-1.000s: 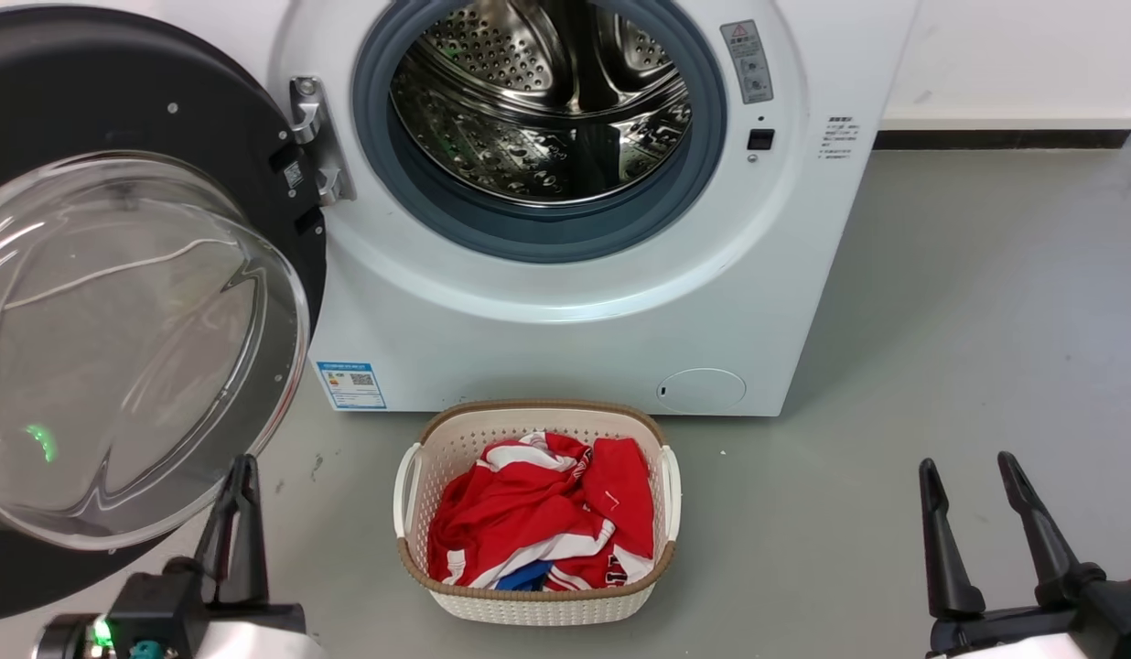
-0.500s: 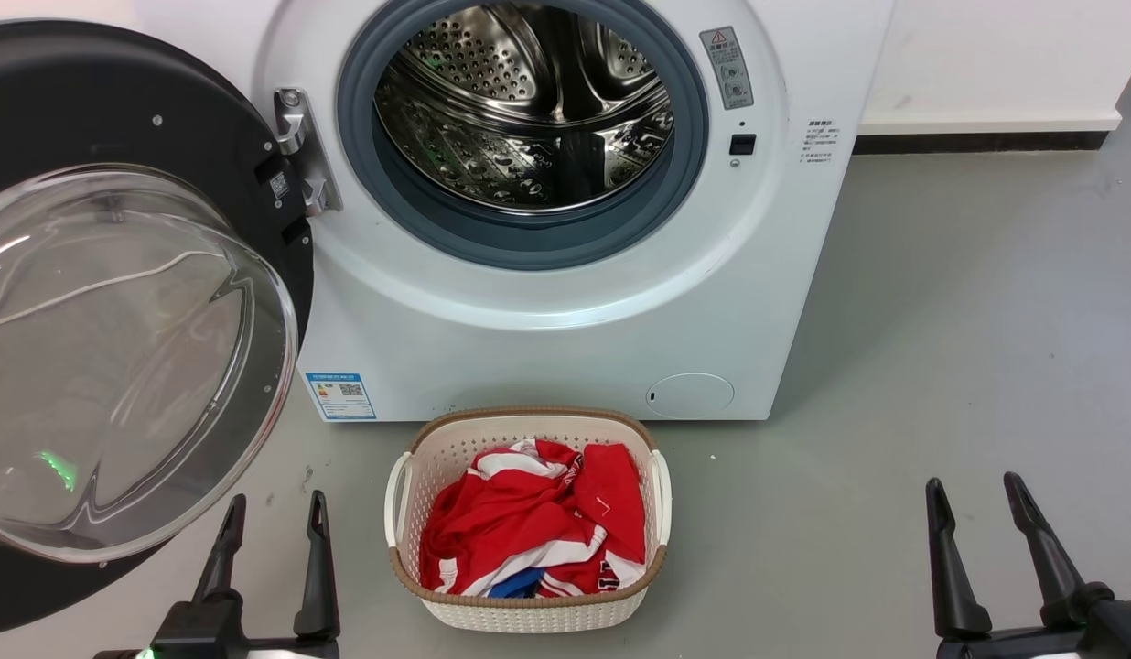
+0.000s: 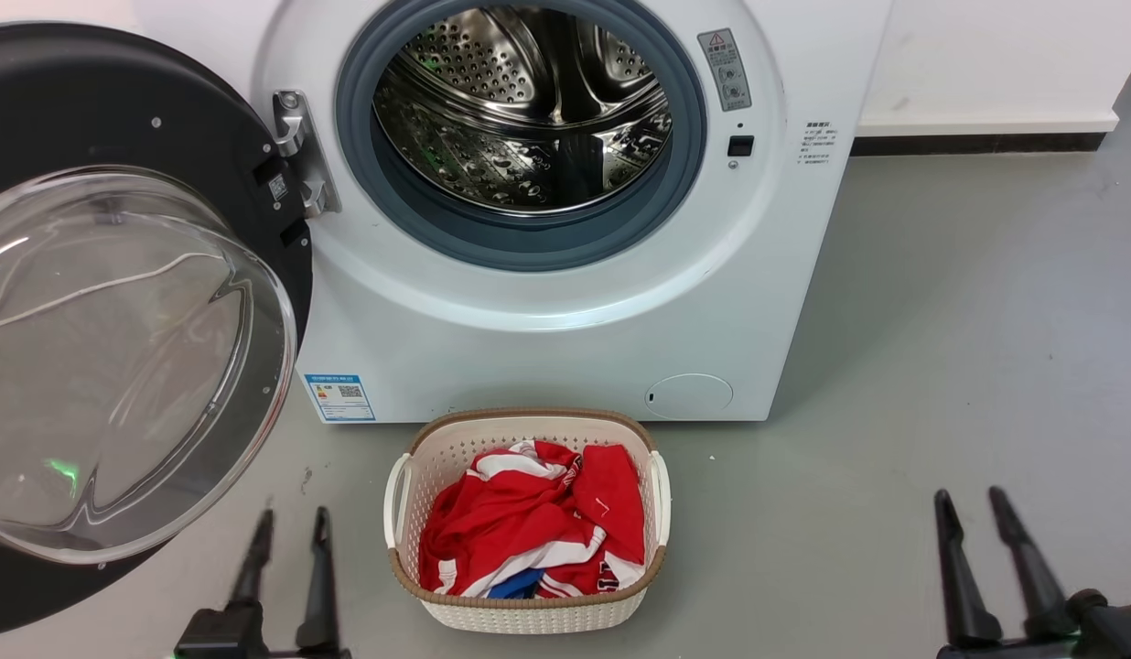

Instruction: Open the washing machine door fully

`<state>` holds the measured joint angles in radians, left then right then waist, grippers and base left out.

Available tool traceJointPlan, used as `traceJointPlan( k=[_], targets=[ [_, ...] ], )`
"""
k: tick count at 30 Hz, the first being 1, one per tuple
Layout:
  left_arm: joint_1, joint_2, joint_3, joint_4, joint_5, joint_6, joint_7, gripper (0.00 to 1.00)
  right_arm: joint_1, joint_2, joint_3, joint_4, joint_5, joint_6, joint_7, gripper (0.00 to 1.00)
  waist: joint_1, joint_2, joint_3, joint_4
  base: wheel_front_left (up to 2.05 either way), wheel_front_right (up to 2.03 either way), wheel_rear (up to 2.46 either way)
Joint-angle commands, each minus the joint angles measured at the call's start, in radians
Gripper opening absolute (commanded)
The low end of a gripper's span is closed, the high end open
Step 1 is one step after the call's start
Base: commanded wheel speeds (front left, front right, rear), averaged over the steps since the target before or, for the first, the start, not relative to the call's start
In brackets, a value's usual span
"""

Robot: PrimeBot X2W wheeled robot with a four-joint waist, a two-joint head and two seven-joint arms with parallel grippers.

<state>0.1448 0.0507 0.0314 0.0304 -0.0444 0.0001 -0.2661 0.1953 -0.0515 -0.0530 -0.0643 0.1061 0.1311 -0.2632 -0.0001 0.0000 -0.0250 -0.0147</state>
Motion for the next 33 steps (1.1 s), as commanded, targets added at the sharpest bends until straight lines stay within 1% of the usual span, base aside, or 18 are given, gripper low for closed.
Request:
traceJointPlan(
  k=[1,3,20,33],
  targets=[
    [0.0,0.0,0.001,0.009,-0.002,0.0,0.001,0.0,0.001,0.0,0.001,0.007,0.001,0.0,0.001,0.0,0.0001,0.0,0.0,0.0,0.0,0.0,0.0],
    [0.004,-0.001,0.001,0.03,-0.006,0.0,0.001,0.0,0.001,0.0,0.002,0.026,0.003,0.0,0.001,0.0,0.0001,0.0,0.0,0.0,0.0,0.0,0.0],
    [-0.056,0.0,0.021,0.071,-0.352,-0.029,0.086,0.0,-0.067,-0.02,0.015,0.085,0.359,0.0,0.063,0.0,0.0001,0.0,0.004,0.002,0.0,0.0,0.0],
    [-0.092,0.0,0.031,0.094,-0.559,-0.047,0.136,0.0,-0.109,-0.028,0.017,0.122,0.567,0.0,0.104,0.0,0.0001,0.0,0.007,0.003,0.0,0.0,0.0]
  ],
)
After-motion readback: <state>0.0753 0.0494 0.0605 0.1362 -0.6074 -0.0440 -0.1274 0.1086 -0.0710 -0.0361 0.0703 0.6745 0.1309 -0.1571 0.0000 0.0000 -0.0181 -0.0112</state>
